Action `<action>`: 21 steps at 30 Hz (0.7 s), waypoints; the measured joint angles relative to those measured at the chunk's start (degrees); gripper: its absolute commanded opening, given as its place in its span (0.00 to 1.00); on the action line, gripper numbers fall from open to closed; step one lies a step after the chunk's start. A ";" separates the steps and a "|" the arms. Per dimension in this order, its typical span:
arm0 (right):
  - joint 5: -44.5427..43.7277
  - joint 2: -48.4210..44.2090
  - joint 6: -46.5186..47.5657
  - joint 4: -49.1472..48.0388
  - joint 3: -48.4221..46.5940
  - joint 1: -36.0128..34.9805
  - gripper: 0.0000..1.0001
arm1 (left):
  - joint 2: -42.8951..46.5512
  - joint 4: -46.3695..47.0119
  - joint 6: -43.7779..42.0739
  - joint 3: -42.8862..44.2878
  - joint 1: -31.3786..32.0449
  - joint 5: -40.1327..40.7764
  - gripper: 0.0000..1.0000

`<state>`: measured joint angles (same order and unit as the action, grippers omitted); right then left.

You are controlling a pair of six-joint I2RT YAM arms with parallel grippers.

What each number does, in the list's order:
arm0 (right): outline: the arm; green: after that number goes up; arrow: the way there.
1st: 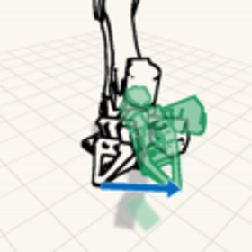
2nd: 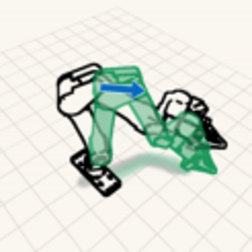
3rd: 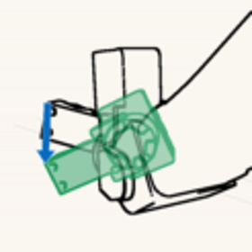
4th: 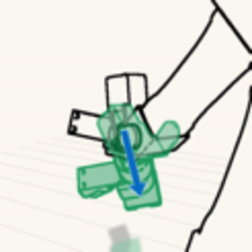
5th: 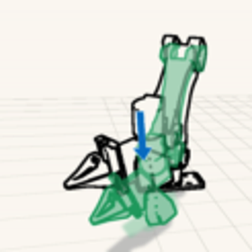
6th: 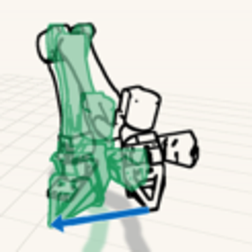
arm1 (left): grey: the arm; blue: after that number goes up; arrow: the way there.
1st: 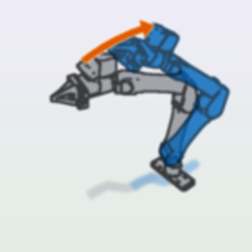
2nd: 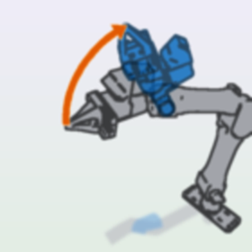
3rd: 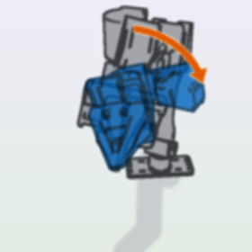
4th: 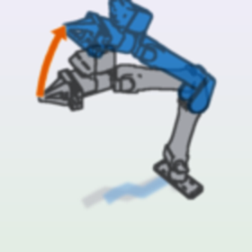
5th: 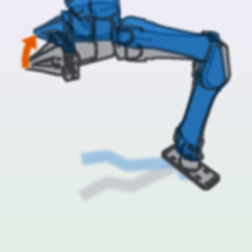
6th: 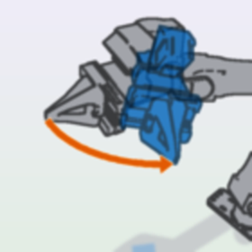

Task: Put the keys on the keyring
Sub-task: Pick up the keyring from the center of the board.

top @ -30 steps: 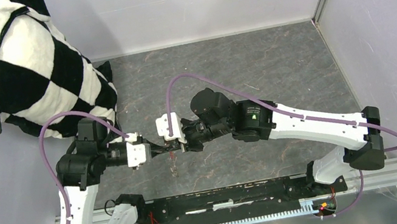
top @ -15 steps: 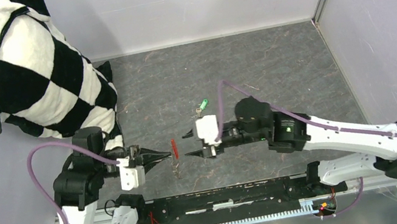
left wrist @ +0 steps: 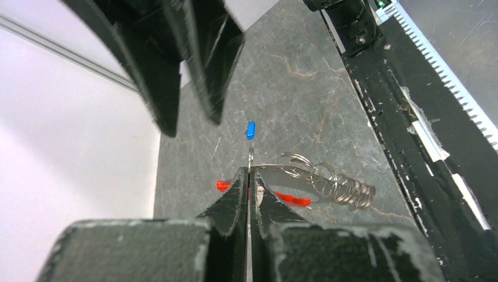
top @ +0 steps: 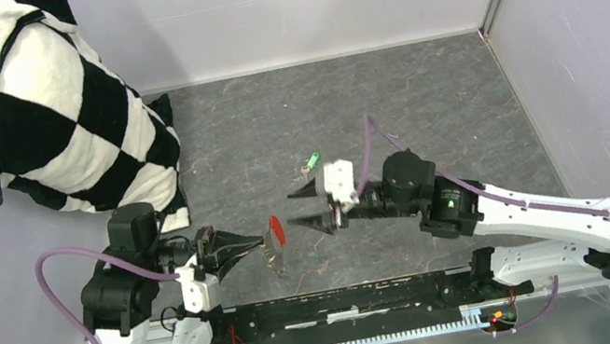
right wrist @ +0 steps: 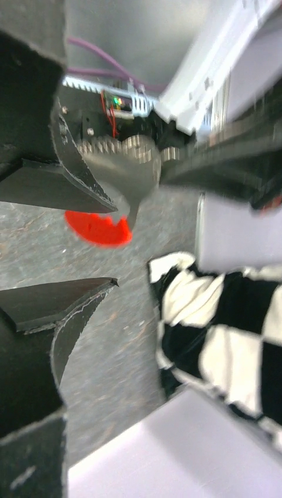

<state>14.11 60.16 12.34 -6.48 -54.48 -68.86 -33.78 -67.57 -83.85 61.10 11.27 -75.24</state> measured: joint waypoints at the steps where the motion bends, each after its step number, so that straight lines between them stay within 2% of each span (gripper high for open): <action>1: -1.07 0.52 -1.51 0.50 -0.50 0.92 0.49 | -0.28 0.07 1.05 0.00 0.02 0.22 0.02; 6: -6.47 7.80 -12.28 4.94 -4.92 14.12 0.51 | -4.96 1.51 10.56 -0.26 0.02 2.16 0.02; 11: -7.08 12.66 -17.31 3.91 1.92 24.81 0.56 | -9.16 3.06 16.90 -3.17 0.02 4.39 0.02; 16: -5.49 19.91 -17.40 0.04 6.34 26.23 0.59 | -10.10 5.64 21.75 -5.35 0.02 6.43 0.02; 21: -3.78 31.95 -14.64 -4.20 2.47 27.12 0.51 | -11.50 8.15 26.53 -5.64 0.02 8.55 0.02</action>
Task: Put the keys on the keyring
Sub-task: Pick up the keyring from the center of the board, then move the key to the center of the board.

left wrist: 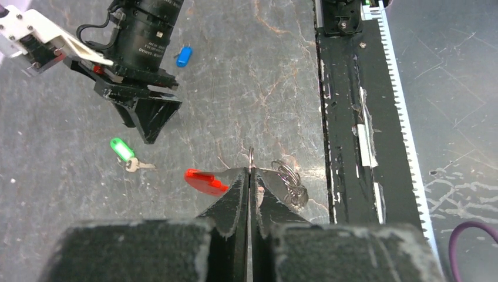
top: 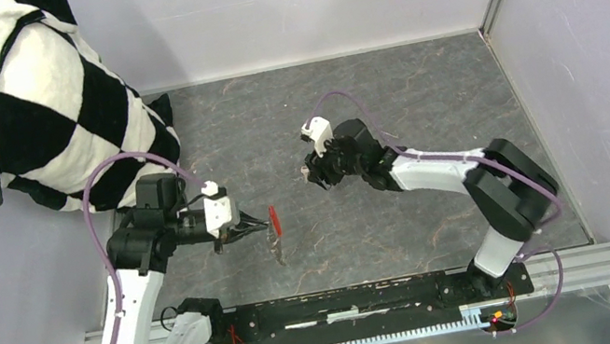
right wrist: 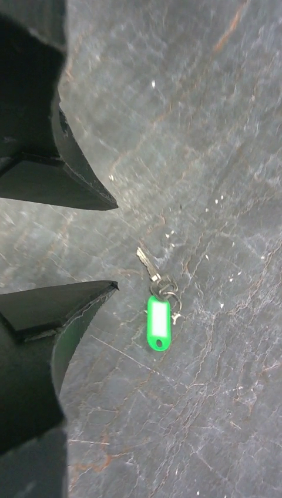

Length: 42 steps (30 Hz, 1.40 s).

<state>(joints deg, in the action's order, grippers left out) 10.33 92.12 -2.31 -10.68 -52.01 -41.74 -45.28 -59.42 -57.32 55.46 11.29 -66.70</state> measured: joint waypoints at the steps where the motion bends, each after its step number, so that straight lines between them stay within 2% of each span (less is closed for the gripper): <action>1: 0.55 2.34 1.22 -1.14 -0.70 0.50 0.50 | -0.55 0.17 0.83 0.00 0.00 0.46 0.02; 8: 5.44 13.70 9.92 -3.28 -6.73 3.41 0.47 | -2.38 1.27 4.79 -0.17 -0.02 2.93 0.02; 17: 11.04 20.04 17.77 -2.86 -14.97 5.22 0.42 | -1.38 1.31 7.39 -0.83 -0.02 3.78 0.02; 21: 12.35 22.53 19.39 -0.33 -18.36 5.55 0.44 | -1.38 1.31 7.58 -0.83 -0.02 3.82 0.02; 29: 12.59 22.82 19.47 2.73 -17.44 5.64 0.48 | -0.90 1.31 7.56 -1.14 -0.02 3.89 0.02; 38: 11.06 25.09 18.14 2.86 -17.90 5.60 0.42 | -0.87 1.31 7.56 -1.22 -0.02 4.79 0.02; 42: 10.82 26.16 17.46 3.28 -19.58 5.57 0.30 | -0.85 1.33 7.54 -1.20 -0.02 5.18 0.02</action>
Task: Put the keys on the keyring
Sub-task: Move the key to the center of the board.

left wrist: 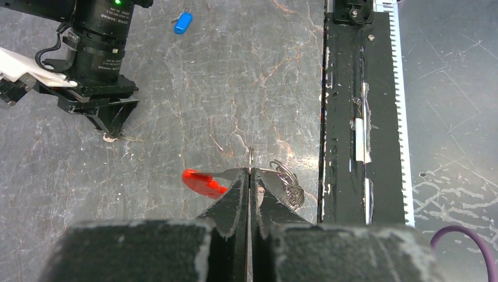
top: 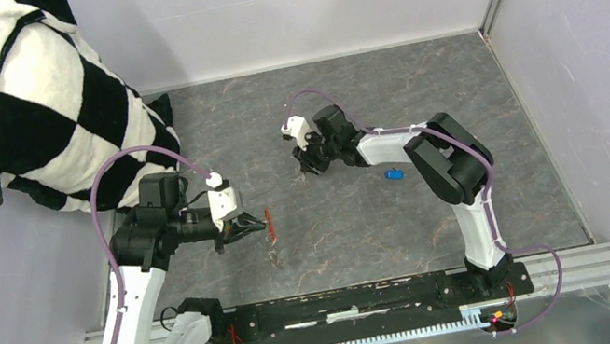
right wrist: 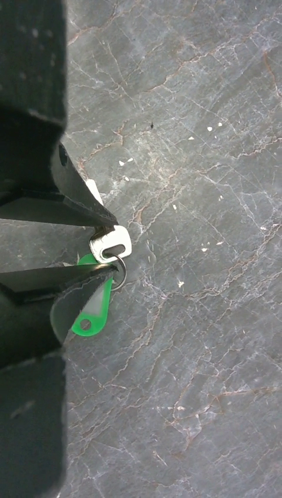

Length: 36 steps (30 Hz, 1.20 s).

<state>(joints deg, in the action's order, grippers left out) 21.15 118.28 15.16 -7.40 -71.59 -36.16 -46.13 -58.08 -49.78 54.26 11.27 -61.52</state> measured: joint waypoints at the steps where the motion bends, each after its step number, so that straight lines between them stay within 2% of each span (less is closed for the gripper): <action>1: -0.04 0.28 -0.37 0.22 -0.48 0.00 0.27 | 0.00 0.00 0.00 0.00 0.00 0.04 0.02; 7: 0.11 0.52 -1.62 0.22 -0.94 0.00 0.00 | 0.00 -0.09 -0.04 0.00 0.00 0.11 0.02; 16: 4.26 -2.91 -3.17 -1.05 3.45 0.00 0.00 | 0.02 -1.73 -0.33 0.24 0.00 0.24 0.02; 25: 12.52 -19.08 -7.13 -8.28 20.48 -0.20 0.01 | 0.39 -3.15 -2.71 0.33 0.00 0.66 0.02; 26: 12.96 -20.28 -7.48 -9.09 22.05 -0.22 0.12 | 0.39 -3.15 -2.97 0.33 0.00 0.66 0.02; 27: 13.22 -21.38 -7.85 -9.86 23.63 -0.35 0.31 | 0.39 -3.15 -3.08 0.33 0.00 0.66 0.02; 28: 13.16 -21.90 -8.17 -10.19 24.57 -0.50 0.45 | 0.39 -3.15 -3.26 0.33 0.00 0.66 0.02; 29: 12.92 -21.90 -8.70 -10.10 24.63 -0.59 0.54 | 0.39 -3.17 -3.32 0.33 0.02 0.63 0.02; 31: 11.69 -21.33 -9.05 -10.82 24.41 -0.70 0.59 | 0.33 -3.17 -3.43 0.33 0.00 0.61 0.02; 36: 8.11 -13.40 -8.87 -11.19 14.95 -0.81 0.56 | -0.76 -3.32 -3.45 0.46 0.00 0.57 0.02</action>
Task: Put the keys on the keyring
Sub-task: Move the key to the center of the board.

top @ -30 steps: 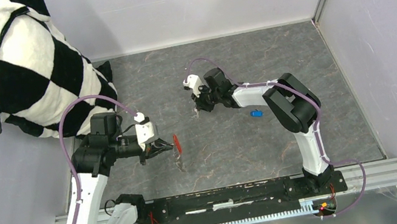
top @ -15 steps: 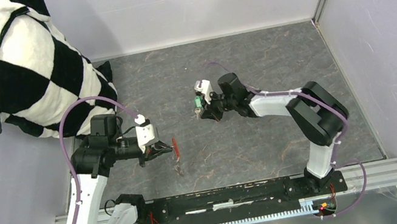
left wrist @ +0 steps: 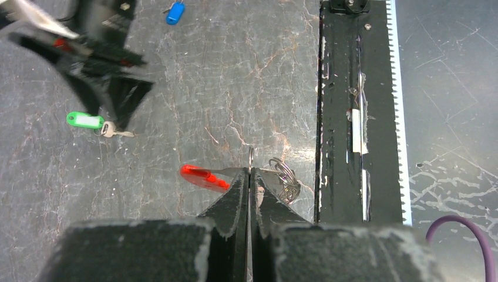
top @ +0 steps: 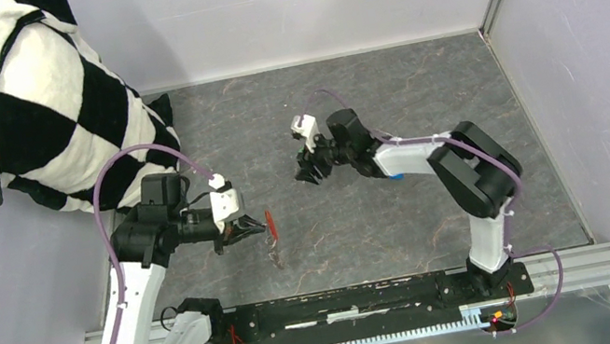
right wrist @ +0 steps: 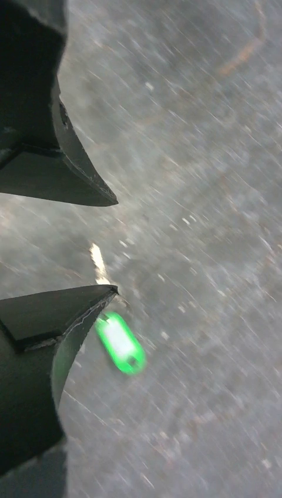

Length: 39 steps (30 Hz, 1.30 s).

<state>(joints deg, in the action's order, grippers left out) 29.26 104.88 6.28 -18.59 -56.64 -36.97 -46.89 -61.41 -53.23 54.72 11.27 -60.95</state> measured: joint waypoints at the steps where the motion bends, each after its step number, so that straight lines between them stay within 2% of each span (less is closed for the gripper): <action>1: -0.74 1.77 -0.02 0.02 -2.21 0.00 0.54 | -0.24 -0.02 0.00 0.07 0.00 0.02 0.02; 8: -3.48 14.21 -2.89 1.14 -16.76 0.96 0.35 | -1.53 -0.20 -0.11 0.61 0.02 0.46 0.02; 12: -3.28 16.72 -8.39 1.29 -16.24 3.58 0.30 | -1.84 -0.24 -0.59 0.85 0.00 0.85 0.02; 22: 0.02 15.28 -18.14 -4.96 -8.31 8.61 0.29 | -3.17 -0.24 -1.88 0.96 0.00 0.94 0.02; 25: 0.79 12.81 -20.17 -6.49 -4.07 8.59 0.32 | -3.15 -0.24 -1.88 0.96 0.00 0.94 0.02; 30: 1.79 8.44 -21.24 -6.91 1.66 8.48 0.47 | -2.73 -0.24 -1.88 0.96 0.00 0.90 0.02; 35: 1.79 7.91 -17.86 -4.26 0.35 8.48 0.51 | -2.32 -0.24 -1.88 0.96 0.00 0.92 0.02; 39: 3.45 9.18 -10.58 0.61 -6.25 8.48 0.57 | -2.14 -0.24 -1.88 1.11 0.00 0.92 0.02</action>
<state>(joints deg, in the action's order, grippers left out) 32.71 114.06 -4.29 -17.98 -62.89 -28.49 -49.04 -61.65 -55.11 55.83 11.27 -60.03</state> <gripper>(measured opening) 0.532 0.033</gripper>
